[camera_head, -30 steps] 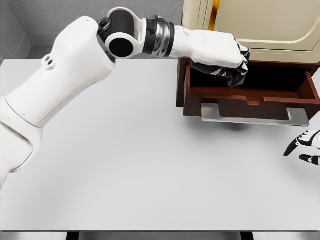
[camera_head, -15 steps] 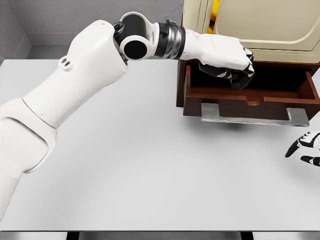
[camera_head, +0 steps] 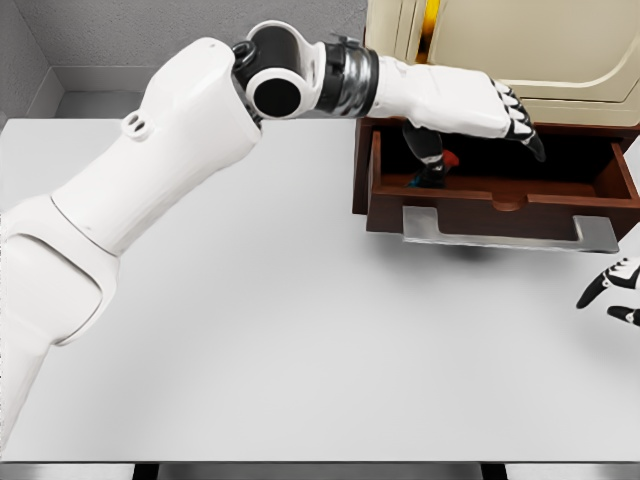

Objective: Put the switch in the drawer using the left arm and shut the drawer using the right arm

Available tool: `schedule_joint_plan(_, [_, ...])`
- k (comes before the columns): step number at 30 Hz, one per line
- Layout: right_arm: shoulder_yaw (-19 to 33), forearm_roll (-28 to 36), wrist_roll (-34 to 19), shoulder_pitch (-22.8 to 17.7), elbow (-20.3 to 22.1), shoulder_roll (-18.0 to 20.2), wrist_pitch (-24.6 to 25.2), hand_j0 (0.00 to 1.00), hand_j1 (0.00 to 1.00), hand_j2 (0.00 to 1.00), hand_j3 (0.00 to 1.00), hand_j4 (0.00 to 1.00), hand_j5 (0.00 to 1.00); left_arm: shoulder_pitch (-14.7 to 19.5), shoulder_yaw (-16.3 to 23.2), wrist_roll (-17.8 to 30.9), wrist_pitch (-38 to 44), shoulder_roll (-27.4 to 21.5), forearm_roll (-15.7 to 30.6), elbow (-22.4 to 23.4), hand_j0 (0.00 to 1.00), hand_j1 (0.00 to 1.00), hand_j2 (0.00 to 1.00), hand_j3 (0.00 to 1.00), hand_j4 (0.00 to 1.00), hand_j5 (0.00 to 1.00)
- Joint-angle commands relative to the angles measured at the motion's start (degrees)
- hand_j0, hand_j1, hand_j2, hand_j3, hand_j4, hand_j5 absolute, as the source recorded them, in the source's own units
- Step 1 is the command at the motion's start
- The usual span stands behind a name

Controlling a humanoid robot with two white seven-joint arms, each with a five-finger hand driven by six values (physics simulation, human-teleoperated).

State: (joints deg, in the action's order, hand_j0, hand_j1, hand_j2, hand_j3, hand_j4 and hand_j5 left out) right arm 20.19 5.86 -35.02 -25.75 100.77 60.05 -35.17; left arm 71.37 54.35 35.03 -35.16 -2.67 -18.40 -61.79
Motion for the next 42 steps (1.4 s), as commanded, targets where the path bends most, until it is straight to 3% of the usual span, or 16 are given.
schedule_joint_plan(1, [1.0,0.7,0.0,-0.2,0.0,0.1,0.2,0.55,0.55,0.55,0.55,0.55,0.55,0.0,0.0,0.0,0.2,1.3,0.1,-0.1,1.00,1.00,1.00,1.00,1.00,1.00])
schedule_joint_plan(3, [3.7,0.7,0.0,-2.2,0.0,0.0,0.2,0.55,0.55,0.55,0.55,0.55,0.55,0.9,0.0,0.0,0.2,1.3,0.2,-0.2,1.00,1.00,1.00,1.00,1.00,1.00])
schedule_joint_plan(9, [4.0,0.7,0.0,-3.0,0.0,-0.1,0.2,0.55,0.55,0.55,0.55,0.55,0.55,2.3,0.0,0.0,0.2,1.7,0.8,-0.8,1.00,1.00,1.00,1.00,1.00,1.00])
schedule_joint_plan(10, [4.0,0.7,0.0,-3.0,0.0,-0.1,0.2,0.55,0.55,0.55,0.55,0.55,0.55,2.4,0.0,0.0,0.2,0.8,2.3,-2.8,1.00,1.00,1.00,1.00,1.00,1.00])
schedule_joint_plan(11, [4.0,0.7,0.0,-3.0,0.0,-0.1,0.2,0.55,0.55,0.55,0.55,0.55,0.55,2.5,0.0,0.0,0.2,-2.9,5.7,-6.7,1.00,1.00,1.00,1.00,1.00,1.00])
schedule_joint_plan(14, [3.9,0.7,0.0,-3.1,0.0,0.0,0.2,0.55,0.55,0.55,0.55,0.55,0.55,2.5,-0.3,0.0,0.2,-18.6,17.0,-24.5,1.00,1.00,1.00,1.00,1.00,1.00])
schedule_joint_plan(16, [3.8,0.7,0.0,-3.2,0.0,0.2,0.2,0.55,0.55,0.55,0.55,0.55,0.55,2.6,-0.4,0.0,0.2,-23.4,20.1,-29.4,1.00,1.00,1.00,1.00,1.00,1.00])
schedule_joint_plan(20, [3.6,0.7,0.0,-3.1,0.1,0.7,0.2,0.54,0.54,0.54,0.54,0.54,0.54,1.1,-0.4,0.0,0.2,-34.7,25.2,-30.8,1.00,1.00,1.00,1.00,1.00,1.00])
schedule_joint_plan(22, [3.5,0.7,0.0,-3.1,0.1,0.8,0.2,0.54,0.54,0.54,0.54,0.54,0.54,-2.8,-0.4,-3.0,0.2,-43.9,25.6,-30.8,1.00,1.00,1.00,1.00,1.00,1.00])
schedule_joint_plan(24, [3.5,0.7,0.0,-3.1,0.1,0.8,0.2,0.52,0.52,0.52,0.52,0.52,0.52,-7.1,-0.7,-3.1,0.2,-48.6,25.7,-30.2,1.00,1.00,1.00,1.00,1.00,1.00])
schedule_joint_plan(27, [3.5,0.7,0.0,-2.8,0.1,0.8,0.2,0.50,0.50,0.50,0.50,0.50,0.50,-13.4,-3.3,-2.5,0.2,-50.1,25.1,-28.7,1.00,1.00,1.00,1.00,1.00,1.00])
schedule_joint_plan(29, [3.5,0.7,0.0,-2.6,0.1,0.9,0.2,0.50,0.50,0.50,0.50,0.50,0.50,-14.5,-3.4,-2.5,0.2,-49.8,25.1,-28.7,1.00,1.00,1.00,1.00,1.00,1.00])
schedule_joint_plan(32, [3.5,0.9,0.0,-2.3,0.1,0.9,0.2,0.50,0.50,0.50,0.50,0.50,0.50,-18.9,-3.1,-2.5,0.2,-47.8,20.8,-28.7,1.00,1.00,1.00,1.00,1.00,1.00])
schedule_joint_plan(42, [3.3,1.4,0.0,-1.4,0.1,3.1,0.2,0.50,0.50,0.50,0.50,0.50,0.50,-20.6,-2.6,-2.5,0.2,-47.9,19.8,-28.4,1.00,1.00,1.00,1.00,1.00,1.00])
